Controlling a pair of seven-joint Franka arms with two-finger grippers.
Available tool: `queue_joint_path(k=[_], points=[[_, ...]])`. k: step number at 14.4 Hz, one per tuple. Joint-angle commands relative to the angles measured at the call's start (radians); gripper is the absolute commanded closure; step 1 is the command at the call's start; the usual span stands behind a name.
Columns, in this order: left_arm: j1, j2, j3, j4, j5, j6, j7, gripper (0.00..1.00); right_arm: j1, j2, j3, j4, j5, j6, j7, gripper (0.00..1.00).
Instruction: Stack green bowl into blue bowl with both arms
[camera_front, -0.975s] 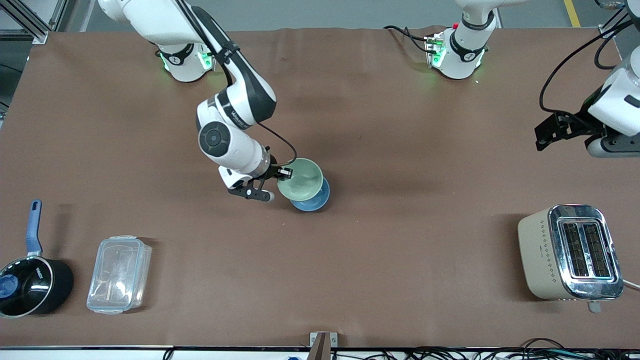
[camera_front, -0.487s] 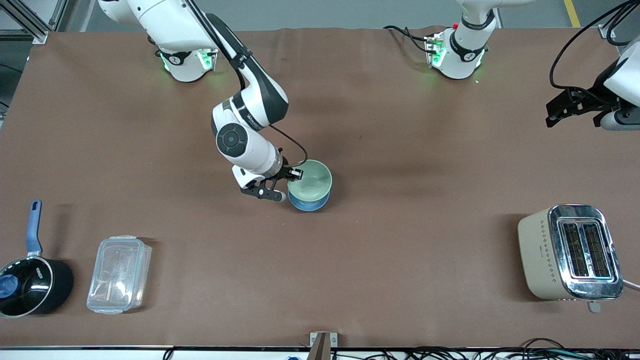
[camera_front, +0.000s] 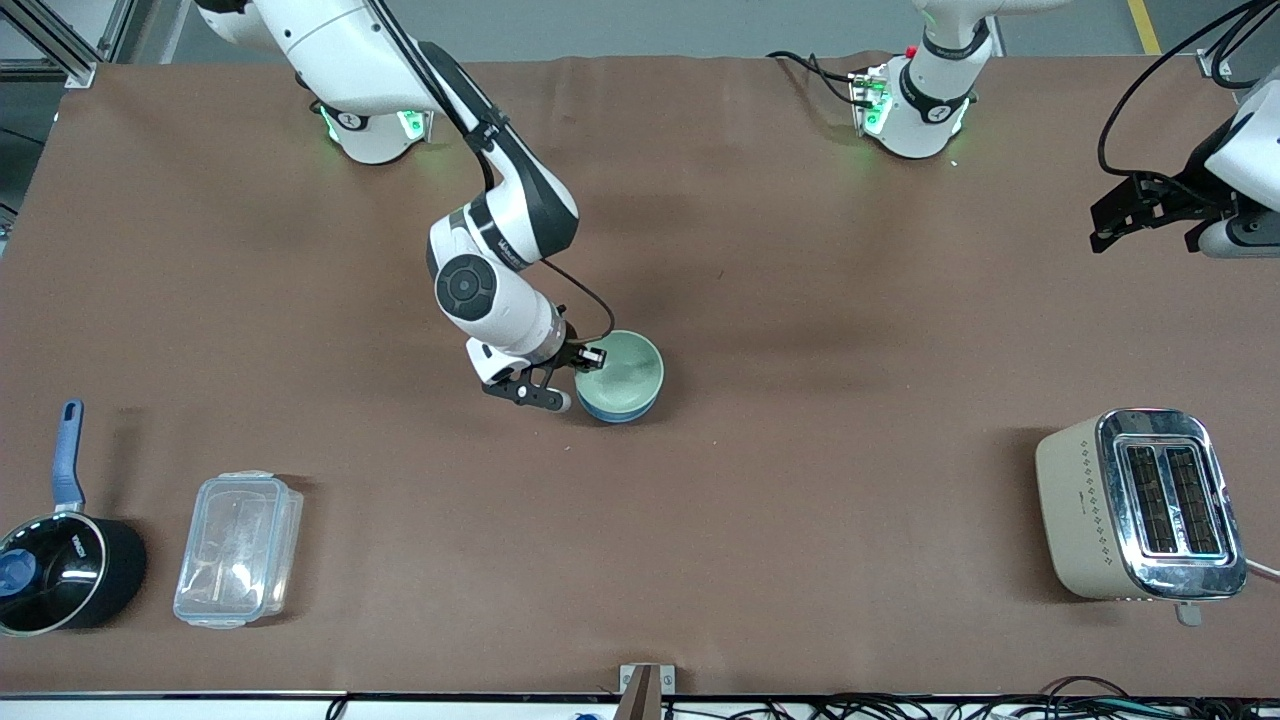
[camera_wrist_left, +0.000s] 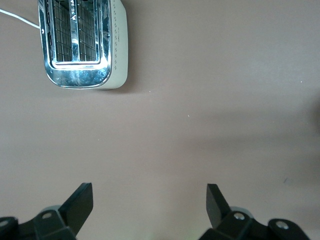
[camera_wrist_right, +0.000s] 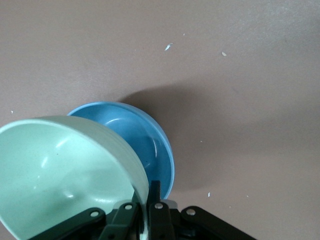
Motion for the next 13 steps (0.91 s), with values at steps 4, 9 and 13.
queue_joint_path(k=[4,9,13], points=[[-0.009,-0.015,0.001,-0.013,-0.048,0.007,0.012,0.00,0.008,0.018,-0.006,0.013,0.012,0.010,0.005,0.98],[-0.007,-0.015,-0.010,-0.013,-0.048,0.009,0.009,0.00,0.004,0.018,-0.008,0.013,0.011,0.010,0.003,0.79],[-0.005,-0.017,-0.010,-0.013,-0.048,0.009,0.009,0.00,-0.004,0.011,-0.009,0.015,0.008,0.004,0.000,0.15]])
